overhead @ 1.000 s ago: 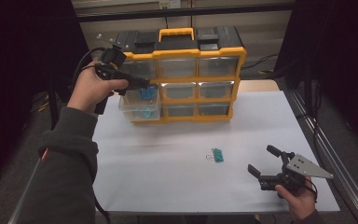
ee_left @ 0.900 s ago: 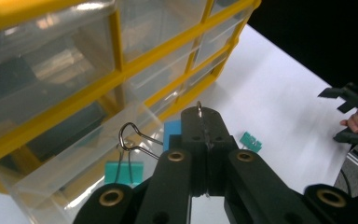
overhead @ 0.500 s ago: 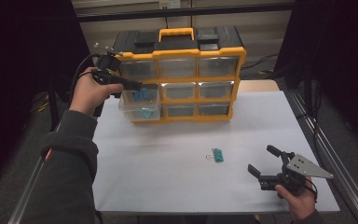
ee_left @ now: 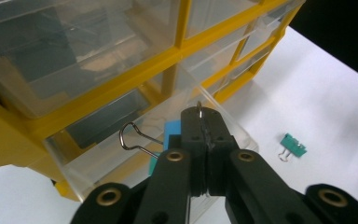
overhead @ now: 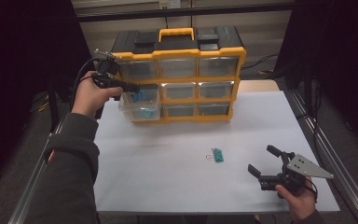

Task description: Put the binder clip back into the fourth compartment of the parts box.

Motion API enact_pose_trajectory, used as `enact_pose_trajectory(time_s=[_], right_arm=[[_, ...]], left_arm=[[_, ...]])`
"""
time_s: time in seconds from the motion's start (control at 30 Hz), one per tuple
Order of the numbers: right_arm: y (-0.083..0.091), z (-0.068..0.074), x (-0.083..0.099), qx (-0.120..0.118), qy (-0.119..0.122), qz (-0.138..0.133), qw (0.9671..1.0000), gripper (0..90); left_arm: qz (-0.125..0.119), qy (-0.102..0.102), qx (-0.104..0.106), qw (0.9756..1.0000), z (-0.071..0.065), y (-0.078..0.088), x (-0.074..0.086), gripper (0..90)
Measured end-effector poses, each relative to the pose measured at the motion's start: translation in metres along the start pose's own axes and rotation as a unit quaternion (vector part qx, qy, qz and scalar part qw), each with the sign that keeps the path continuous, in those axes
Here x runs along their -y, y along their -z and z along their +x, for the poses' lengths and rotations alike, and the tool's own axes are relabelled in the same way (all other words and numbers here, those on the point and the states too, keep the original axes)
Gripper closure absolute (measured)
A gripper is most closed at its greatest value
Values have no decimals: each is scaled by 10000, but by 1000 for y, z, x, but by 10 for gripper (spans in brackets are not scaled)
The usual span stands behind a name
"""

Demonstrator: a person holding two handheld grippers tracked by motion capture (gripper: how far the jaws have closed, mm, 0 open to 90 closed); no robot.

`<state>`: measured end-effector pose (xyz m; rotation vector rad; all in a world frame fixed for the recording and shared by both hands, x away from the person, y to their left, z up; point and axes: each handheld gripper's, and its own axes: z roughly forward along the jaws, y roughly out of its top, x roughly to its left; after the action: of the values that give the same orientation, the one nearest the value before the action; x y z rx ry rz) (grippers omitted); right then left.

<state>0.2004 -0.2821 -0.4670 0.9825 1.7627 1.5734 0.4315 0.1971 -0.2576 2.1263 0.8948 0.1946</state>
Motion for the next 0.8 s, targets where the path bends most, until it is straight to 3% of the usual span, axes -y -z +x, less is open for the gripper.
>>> enact_pose_trajectory(time_s=[0.07,0.13,0.43,0.6,0.8], right_arm=[[0,0,0,3,-2,0,10000,7],[0,1,0,-4,3,-3,10000,7],[0,0,0,-3,0,-5,10000,7],[0,0,0,0,6,-9,10000,7],[0,0,0,-4,0,0,10000,7]], left_arm=[[-53,5,4,10000,1,-1,1,799],[-185,159,45,9997,0,-3,2,709],[-322,-12,471,9984,-26,-15,-4,386],[-430,-176,713,9964,-45,-25,-6,266],[-453,-397,967,9935,-68,-40,-5,204]])
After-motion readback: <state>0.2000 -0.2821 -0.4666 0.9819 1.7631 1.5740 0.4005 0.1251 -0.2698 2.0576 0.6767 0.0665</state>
